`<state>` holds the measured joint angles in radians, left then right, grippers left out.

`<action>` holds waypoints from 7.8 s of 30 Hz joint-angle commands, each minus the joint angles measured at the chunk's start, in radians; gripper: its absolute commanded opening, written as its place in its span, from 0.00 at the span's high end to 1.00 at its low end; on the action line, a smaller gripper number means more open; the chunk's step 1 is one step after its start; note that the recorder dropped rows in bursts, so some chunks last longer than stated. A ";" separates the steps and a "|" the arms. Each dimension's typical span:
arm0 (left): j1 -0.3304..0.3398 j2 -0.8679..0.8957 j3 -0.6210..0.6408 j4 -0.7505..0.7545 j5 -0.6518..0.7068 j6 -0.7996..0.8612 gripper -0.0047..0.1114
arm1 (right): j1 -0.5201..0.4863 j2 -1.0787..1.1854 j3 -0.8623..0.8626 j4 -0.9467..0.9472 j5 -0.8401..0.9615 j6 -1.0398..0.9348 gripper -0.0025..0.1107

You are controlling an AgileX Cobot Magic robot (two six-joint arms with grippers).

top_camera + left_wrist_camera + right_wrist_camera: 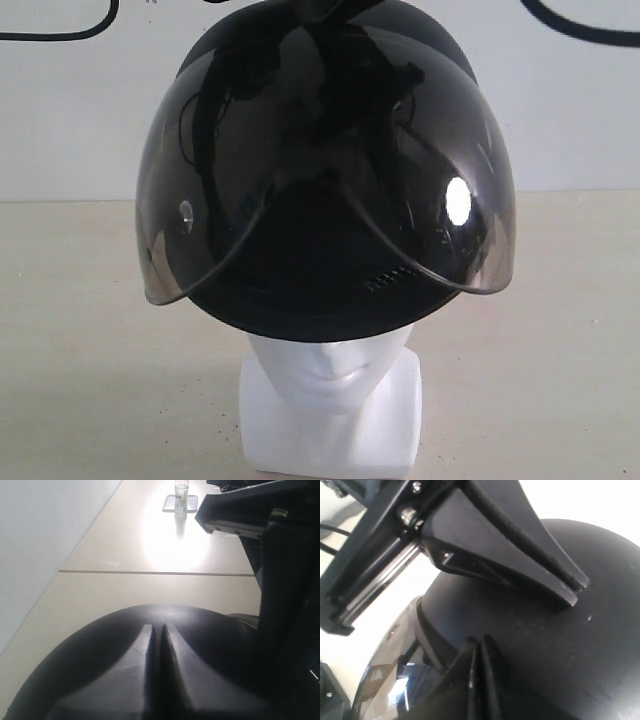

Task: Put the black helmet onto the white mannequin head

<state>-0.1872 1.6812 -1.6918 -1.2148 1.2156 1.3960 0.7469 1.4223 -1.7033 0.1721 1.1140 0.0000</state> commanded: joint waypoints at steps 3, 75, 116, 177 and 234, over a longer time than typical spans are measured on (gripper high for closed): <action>0.003 0.001 0.012 0.049 0.005 -0.010 0.92 | 0.009 0.000 0.063 0.007 0.107 0.000 0.98; 0.109 -0.441 0.150 0.297 -0.271 -0.341 0.92 | 0.091 -0.874 0.585 -0.777 -0.296 0.339 0.98; 0.109 -0.800 0.962 0.375 -0.772 -0.439 0.92 | -0.020 -1.143 1.167 -0.716 -0.587 0.682 0.98; 0.109 -0.800 0.962 0.375 -0.776 -0.439 0.92 | -0.717 -1.422 1.703 -0.143 -0.787 -0.010 0.98; 0.281 -1.681 1.493 0.137 -0.998 -0.819 0.92 | -0.717 -1.422 1.703 -0.133 -0.787 -0.006 0.98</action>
<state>0.0916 0.0063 -0.2028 -0.9444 0.2177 0.7789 0.0325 0.0054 -0.0041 0.0361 0.3309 0.0000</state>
